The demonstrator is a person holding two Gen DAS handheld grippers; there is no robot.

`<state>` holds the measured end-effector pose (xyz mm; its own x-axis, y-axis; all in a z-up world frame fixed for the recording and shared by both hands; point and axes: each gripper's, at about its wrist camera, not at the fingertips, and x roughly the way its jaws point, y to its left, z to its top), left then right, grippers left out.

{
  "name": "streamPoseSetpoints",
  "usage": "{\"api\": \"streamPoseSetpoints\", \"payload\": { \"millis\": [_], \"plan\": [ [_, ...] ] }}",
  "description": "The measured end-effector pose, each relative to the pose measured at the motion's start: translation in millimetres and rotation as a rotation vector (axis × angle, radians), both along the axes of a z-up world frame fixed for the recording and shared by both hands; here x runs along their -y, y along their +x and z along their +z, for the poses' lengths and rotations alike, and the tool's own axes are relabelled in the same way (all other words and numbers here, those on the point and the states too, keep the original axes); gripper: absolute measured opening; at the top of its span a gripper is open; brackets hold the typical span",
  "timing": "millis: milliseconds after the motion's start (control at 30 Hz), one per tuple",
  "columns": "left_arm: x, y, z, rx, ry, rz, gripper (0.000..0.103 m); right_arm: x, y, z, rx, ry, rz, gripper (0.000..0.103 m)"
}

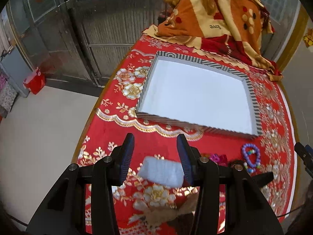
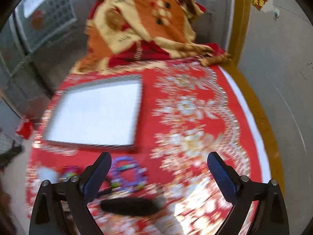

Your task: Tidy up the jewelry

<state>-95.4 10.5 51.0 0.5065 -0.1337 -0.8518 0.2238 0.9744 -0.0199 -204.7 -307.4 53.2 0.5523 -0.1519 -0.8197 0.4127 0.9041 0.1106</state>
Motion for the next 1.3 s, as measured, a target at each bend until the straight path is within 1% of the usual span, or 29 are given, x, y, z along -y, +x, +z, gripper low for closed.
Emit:
{"api": "streamPoseSetpoints", "payload": {
  "millis": [67,167,233,400,567,667,900,1300],
  "plan": [
    [-1,-7,4,0.001,-0.013,-0.008,0.044,-25,-6,13,0.008,-0.009,0.022,0.098],
    [-1,-18,8,0.018,-0.009,-0.021,0.044,-59,-12,27,0.022,-0.032,0.048,0.098],
    [-1,-26,10,0.023,-0.008,-0.034,0.044,-77,-14,29,0.02,-0.026,0.056,0.098],
    [-1,-40,14,0.038,0.005,-0.055,0.044,-105,-18,31,0.011,-0.017,0.1,0.098],
    [-5,-50,17,0.043,-0.006,-0.058,0.044,-115,-23,40,0.021,-0.039,0.1,0.098],
    [-4,-56,19,0.049,0.001,-0.061,0.044,-117,-26,42,0.023,-0.025,0.098,0.098],
    [-4,-61,19,0.037,-0.018,-0.061,0.044,-118,-30,41,0.011,-0.044,0.095,0.098],
    [1,-65,16,0.02,-0.016,-0.071,0.044,-116,-30,35,-0.007,-0.048,0.098,0.098]
  ]
}}
